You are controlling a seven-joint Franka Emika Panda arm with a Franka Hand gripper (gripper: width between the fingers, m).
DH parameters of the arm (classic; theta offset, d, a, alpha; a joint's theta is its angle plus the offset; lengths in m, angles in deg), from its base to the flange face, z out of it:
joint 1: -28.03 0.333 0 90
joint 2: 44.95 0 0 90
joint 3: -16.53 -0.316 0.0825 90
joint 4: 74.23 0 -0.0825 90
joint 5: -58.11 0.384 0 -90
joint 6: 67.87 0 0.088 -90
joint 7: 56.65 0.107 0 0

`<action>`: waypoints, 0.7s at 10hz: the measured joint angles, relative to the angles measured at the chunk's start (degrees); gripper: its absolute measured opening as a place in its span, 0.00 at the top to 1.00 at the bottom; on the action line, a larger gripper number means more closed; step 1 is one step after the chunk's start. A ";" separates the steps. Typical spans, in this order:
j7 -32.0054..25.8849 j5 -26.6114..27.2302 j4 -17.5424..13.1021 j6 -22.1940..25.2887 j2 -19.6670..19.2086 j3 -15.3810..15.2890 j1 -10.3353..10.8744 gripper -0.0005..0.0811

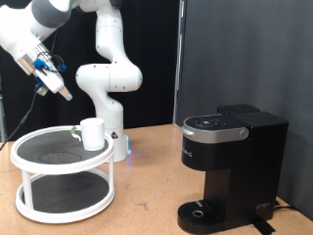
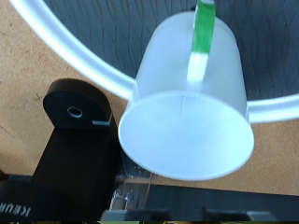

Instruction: Make a cup of coffee with the keurig machine

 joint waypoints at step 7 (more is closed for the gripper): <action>-2.08 0.33 7.18 -11.05 -2.42 -0.46 -0.05 0.45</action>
